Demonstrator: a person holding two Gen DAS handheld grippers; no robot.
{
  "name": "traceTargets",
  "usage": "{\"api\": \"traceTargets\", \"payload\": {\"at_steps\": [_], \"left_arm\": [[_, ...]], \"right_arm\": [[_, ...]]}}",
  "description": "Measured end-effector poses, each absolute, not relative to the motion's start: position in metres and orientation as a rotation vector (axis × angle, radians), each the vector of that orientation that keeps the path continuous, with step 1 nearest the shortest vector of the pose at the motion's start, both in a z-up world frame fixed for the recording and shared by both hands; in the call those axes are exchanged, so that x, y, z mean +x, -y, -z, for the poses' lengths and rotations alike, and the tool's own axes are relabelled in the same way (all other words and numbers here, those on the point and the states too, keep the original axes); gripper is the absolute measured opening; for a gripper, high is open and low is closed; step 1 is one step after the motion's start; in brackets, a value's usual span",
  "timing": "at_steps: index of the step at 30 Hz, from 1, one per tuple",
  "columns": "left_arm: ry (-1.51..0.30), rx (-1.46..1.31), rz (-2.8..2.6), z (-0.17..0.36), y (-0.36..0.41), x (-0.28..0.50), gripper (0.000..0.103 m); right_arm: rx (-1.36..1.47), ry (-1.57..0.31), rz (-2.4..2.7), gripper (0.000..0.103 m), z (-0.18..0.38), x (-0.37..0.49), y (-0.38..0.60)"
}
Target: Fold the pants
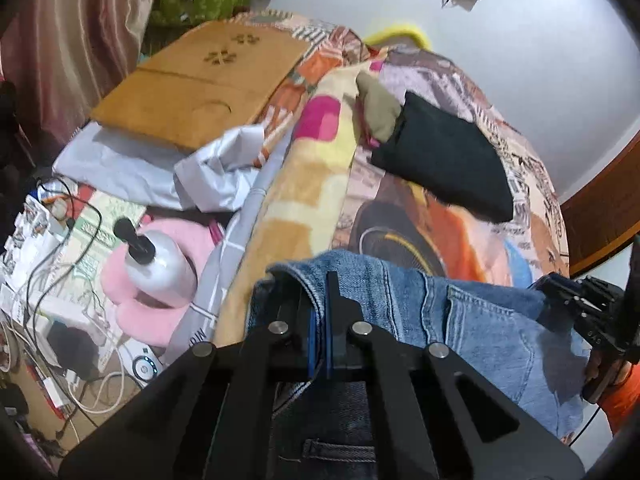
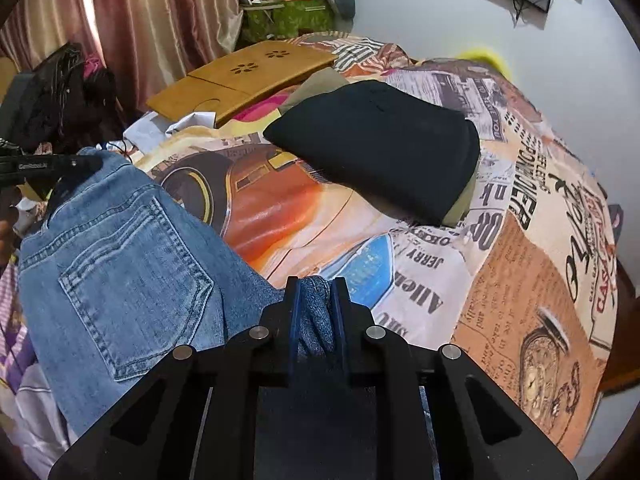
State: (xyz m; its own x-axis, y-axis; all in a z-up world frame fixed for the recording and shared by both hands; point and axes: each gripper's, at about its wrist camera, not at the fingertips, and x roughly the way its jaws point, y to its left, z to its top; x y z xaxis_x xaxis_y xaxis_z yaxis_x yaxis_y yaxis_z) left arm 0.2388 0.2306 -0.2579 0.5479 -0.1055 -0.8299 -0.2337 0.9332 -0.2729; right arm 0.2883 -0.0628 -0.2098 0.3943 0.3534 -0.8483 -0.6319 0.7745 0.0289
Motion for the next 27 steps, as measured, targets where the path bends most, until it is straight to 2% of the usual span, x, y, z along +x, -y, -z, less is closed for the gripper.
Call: {"api": "traceTargets", "payload": {"at_steps": [7, 11, 15, 18, 20, 24, 27], "left_arm": [[-0.973, -0.274, -0.103, 0.24, -0.235, 0.242, 0.004], [-1.046, -0.246, -0.112, 0.262, -0.236, 0.262, 0.006], [-1.127, -0.259, -0.104, 0.279, -0.24, 0.271, 0.018], [-1.097, -0.288, -0.116, 0.264, -0.248, 0.258, 0.022], [-1.06, -0.28, -0.125, 0.25, -0.252, 0.245, 0.026], [-1.023, -0.281, -0.139, 0.23, -0.259, 0.211, 0.033], [-1.02, -0.28, -0.13, 0.227, -0.259, 0.184, 0.034]], "right_arm": [[-0.255, -0.977, -0.63, 0.012, 0.205, 0.305, 0.071], [-0.256, -1.029, -0.612, 0.012, 0.219, 0.315, 0.067], [-0.252, -1.049, -0.602, 0.014, 0.219, 0.315, 0.07], [-0.233, -1.044, -0.58, 0.024, 0.203, 0.309, 0.081], [-0.209, -1.015, -0.563, 0.035, 0.189, 0.301, 0.093], [-0.175, -0.945, -0.527, 0.044, 0.161, 0.276, 0.116], [-0.164, -0.904, -0.496, 0.05, 0.149, 0.256, 0.131]]}}
